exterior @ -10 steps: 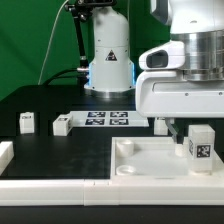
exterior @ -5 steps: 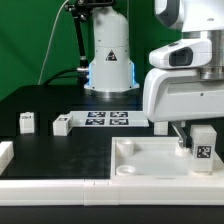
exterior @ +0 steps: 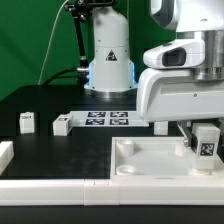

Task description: Assemble one leg

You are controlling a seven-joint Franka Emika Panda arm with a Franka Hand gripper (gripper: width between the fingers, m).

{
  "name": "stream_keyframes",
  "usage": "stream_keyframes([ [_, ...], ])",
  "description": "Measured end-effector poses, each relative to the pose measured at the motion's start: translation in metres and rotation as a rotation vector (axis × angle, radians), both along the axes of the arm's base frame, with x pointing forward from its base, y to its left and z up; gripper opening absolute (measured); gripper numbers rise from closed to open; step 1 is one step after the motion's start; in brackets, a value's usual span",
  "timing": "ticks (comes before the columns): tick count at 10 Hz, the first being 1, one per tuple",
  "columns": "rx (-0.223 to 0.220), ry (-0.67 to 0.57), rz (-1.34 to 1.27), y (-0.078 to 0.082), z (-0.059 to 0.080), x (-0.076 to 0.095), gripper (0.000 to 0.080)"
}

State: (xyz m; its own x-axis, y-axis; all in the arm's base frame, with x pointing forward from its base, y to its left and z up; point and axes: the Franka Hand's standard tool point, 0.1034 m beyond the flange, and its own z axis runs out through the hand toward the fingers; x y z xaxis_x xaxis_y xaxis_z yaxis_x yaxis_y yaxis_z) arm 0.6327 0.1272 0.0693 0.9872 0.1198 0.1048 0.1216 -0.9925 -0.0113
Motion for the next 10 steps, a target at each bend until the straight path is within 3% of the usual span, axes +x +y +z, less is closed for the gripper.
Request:
stream_keyframes([
  [6,0.013,0.003,-0.07,-0.0005,-0.0003,-0.0002,0.0293],
  [10,0.094,0.011,-0.557,-0.005,-0.0029,-0.0007,0.0293],
])
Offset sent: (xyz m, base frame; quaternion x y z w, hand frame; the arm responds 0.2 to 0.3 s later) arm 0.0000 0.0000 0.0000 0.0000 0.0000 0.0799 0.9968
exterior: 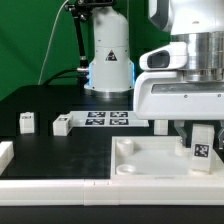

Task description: Assemble one leg

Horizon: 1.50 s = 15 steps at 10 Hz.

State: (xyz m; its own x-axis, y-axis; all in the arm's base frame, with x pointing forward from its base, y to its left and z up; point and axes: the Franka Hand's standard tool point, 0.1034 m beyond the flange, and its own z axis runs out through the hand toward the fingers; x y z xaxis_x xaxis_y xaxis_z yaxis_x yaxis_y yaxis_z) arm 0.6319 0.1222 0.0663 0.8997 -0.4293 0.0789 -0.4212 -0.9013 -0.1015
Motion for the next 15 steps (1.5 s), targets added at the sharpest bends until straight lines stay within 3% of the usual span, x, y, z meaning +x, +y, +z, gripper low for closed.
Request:
stream_keyframes([
  [10,0.172,0.063,-0.902,0.008,-0.002,-0.002,0.0293],
  [11,0.188,0.074,-0.974,0.01,-0.002,-0.002,0.0369],
  [12,0.183,0.069,-0.928,0.01,-0.002,-0.002,0.0504],
  [13,0.177,0.071,-0.891,0.011,-0.002,-0.003,0.0504],
  [14,0.173,0.076,-0.857,0.012,-0.001,-0.002,0.0623],
  [15,0.163,0.071,-0.771,0.011,0.001,0.0,0.0641],
])
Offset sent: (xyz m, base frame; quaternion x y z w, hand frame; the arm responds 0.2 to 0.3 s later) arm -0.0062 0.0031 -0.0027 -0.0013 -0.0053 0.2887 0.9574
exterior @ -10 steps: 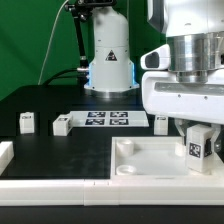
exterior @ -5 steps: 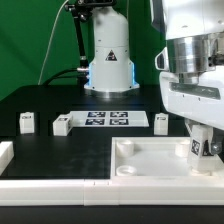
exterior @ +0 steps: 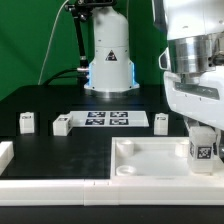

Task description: Assemble one leg

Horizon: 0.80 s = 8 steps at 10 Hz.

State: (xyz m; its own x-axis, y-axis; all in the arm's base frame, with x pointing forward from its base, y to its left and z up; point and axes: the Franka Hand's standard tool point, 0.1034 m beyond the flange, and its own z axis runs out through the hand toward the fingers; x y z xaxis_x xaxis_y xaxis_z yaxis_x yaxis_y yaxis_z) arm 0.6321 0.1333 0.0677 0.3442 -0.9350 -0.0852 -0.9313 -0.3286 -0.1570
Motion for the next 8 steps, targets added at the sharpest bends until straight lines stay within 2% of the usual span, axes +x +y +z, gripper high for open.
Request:
stream_keyframes([
  [3,-0.075,-0.044,0.385,0.001,0.001,0.0,0.0648],
  [7,-0.177,-0.07,0.878,0.002,0.01,0.006,0.0649],
  [8,-0.189,-0.073,0.941,0.002,0.01,0.006,0.0649],
])
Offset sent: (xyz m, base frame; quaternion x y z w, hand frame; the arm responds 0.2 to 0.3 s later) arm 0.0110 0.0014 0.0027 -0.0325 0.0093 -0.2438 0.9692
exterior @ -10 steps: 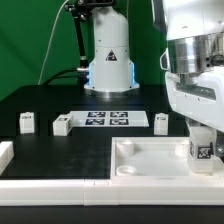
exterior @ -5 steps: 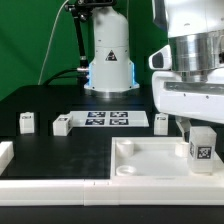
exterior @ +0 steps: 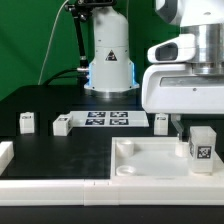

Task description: Assemble one leg

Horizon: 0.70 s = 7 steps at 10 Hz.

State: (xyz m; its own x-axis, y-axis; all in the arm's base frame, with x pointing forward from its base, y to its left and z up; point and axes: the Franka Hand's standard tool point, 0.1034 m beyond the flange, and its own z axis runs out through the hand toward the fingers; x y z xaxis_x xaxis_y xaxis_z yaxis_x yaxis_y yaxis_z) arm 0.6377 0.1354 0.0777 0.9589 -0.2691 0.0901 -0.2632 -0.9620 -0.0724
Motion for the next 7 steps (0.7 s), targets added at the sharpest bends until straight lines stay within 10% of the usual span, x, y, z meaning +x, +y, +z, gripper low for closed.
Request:
stream_keyframes([
  [7,-0.041,-0.014,0.325,-0.0072,-0.0012,0.001,0.0637],
])
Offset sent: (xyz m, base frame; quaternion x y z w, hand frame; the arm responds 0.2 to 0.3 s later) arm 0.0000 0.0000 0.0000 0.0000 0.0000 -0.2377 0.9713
